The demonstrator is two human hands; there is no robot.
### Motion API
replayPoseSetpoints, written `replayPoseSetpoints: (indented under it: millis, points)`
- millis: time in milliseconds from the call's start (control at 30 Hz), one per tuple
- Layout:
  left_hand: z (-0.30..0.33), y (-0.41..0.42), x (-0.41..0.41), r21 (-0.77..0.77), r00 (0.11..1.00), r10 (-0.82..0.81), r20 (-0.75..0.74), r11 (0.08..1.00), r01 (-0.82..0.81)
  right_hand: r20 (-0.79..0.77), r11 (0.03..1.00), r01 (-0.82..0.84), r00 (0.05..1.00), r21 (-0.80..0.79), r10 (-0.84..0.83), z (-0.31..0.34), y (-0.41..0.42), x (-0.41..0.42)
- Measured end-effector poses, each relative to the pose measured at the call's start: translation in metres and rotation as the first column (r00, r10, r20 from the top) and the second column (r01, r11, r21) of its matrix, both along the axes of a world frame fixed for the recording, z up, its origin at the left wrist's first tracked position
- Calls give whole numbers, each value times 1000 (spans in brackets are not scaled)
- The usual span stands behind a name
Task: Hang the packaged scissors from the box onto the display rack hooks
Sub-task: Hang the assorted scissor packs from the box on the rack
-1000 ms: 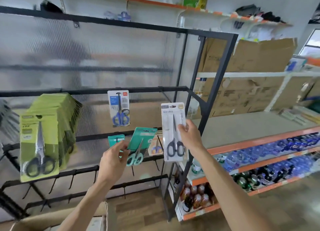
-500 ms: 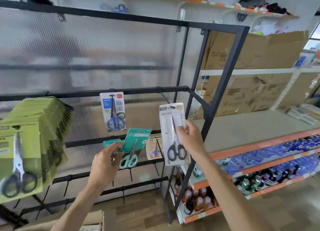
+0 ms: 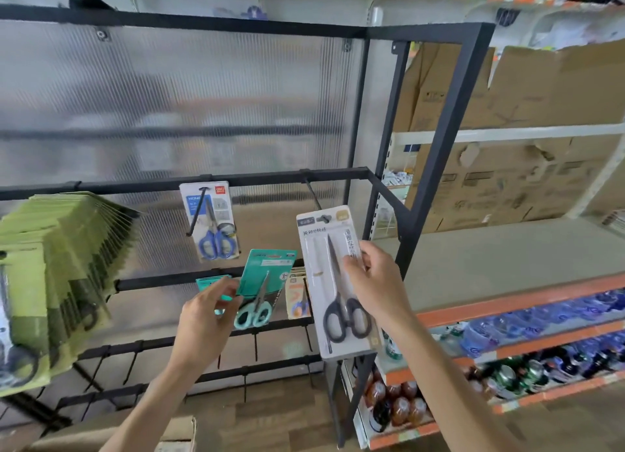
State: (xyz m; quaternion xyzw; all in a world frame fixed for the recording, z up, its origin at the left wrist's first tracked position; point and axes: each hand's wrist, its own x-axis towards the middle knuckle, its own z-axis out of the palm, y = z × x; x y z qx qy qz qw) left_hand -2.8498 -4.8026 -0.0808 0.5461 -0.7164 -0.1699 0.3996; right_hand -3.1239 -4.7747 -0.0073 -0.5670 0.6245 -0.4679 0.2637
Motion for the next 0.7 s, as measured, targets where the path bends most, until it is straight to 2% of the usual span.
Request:
replayPoseSetpoints:
  millis: [400, 700]
  points:
    - [8, 3, -10, -54, 998, 61, 4, 997, -60, -33, 996, 59, 998, 62, -57, -17, -157, 15]
    - [-6, 25, 14, 49, 988, 140, -58, 989, -137, -111, 999, 8, 994, 37, -4, -35, -188, 8]
